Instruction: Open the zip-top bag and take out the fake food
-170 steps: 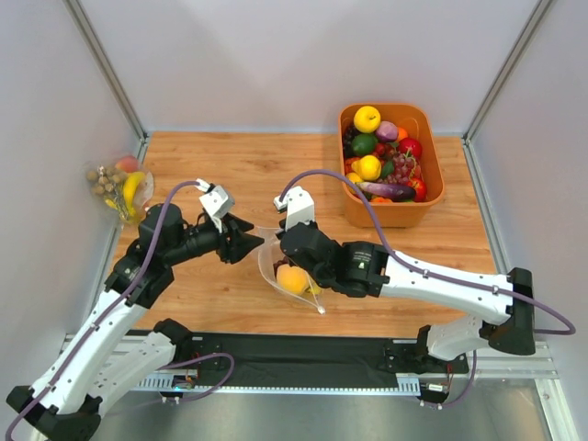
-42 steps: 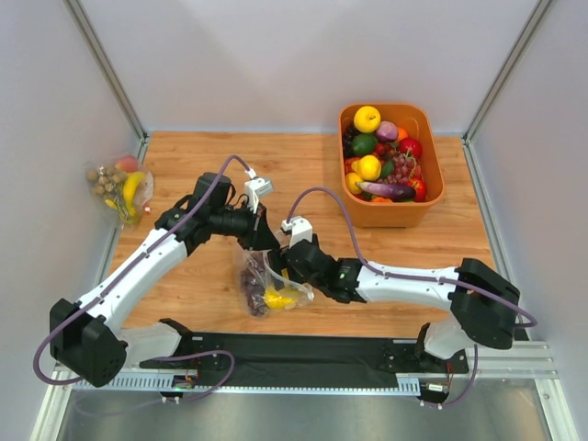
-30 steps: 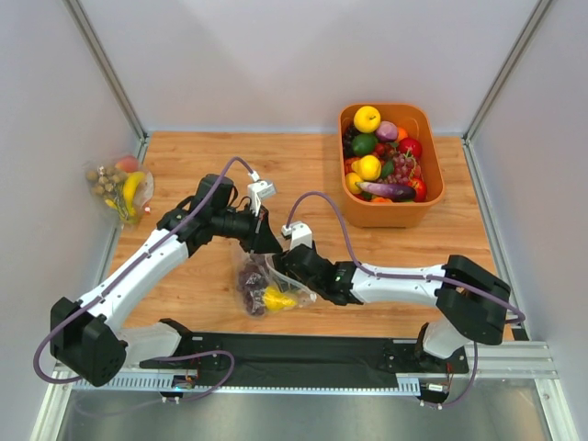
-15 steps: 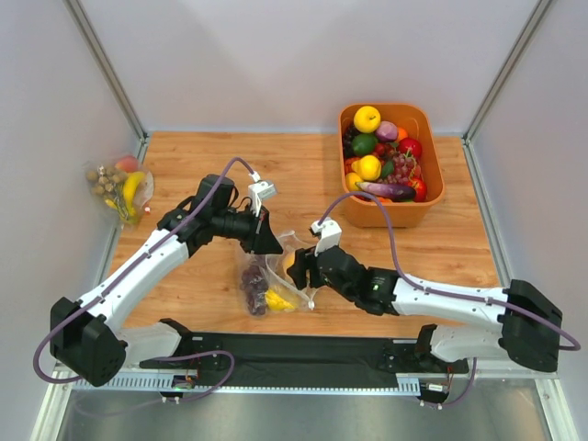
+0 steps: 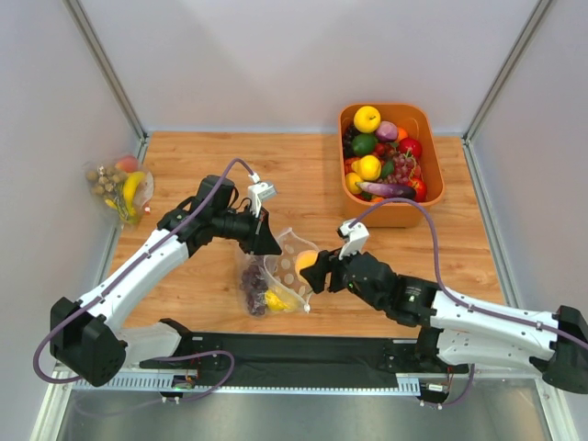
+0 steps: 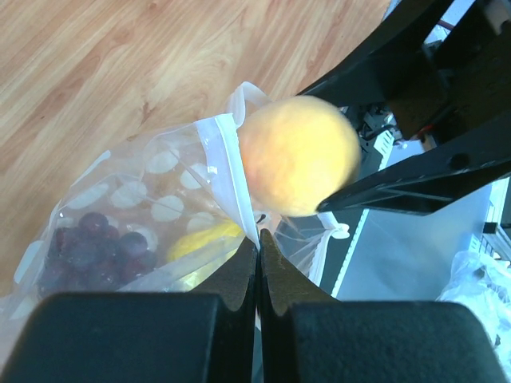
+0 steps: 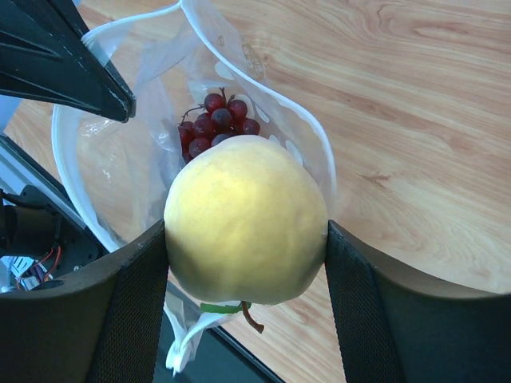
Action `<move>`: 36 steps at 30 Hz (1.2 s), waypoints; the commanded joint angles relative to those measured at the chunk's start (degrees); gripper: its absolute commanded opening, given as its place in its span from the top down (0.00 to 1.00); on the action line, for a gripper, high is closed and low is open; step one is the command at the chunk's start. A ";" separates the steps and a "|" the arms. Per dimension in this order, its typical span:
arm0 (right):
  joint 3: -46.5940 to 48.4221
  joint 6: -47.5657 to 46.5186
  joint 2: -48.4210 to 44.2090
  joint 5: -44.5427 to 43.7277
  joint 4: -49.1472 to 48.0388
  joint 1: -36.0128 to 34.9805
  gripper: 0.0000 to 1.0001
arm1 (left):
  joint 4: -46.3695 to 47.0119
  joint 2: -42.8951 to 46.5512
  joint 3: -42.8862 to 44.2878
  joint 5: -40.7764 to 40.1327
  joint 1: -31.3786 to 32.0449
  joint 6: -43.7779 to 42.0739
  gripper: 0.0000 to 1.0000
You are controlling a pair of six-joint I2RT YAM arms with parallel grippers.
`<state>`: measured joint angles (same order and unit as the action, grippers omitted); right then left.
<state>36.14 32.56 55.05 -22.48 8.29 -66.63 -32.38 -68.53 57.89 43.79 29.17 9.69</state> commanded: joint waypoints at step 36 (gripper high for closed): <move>27.75 -17.44 3.22 14.04 21.85 46.84 0.62 | -0.32 0.86 1.17 0.24 0.19 -1.08 1.00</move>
<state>60.23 17.43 56.77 -11.40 28.71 -23.03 -32.42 -68.53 57.89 43.38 29.19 9.52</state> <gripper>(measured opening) 0.690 0.006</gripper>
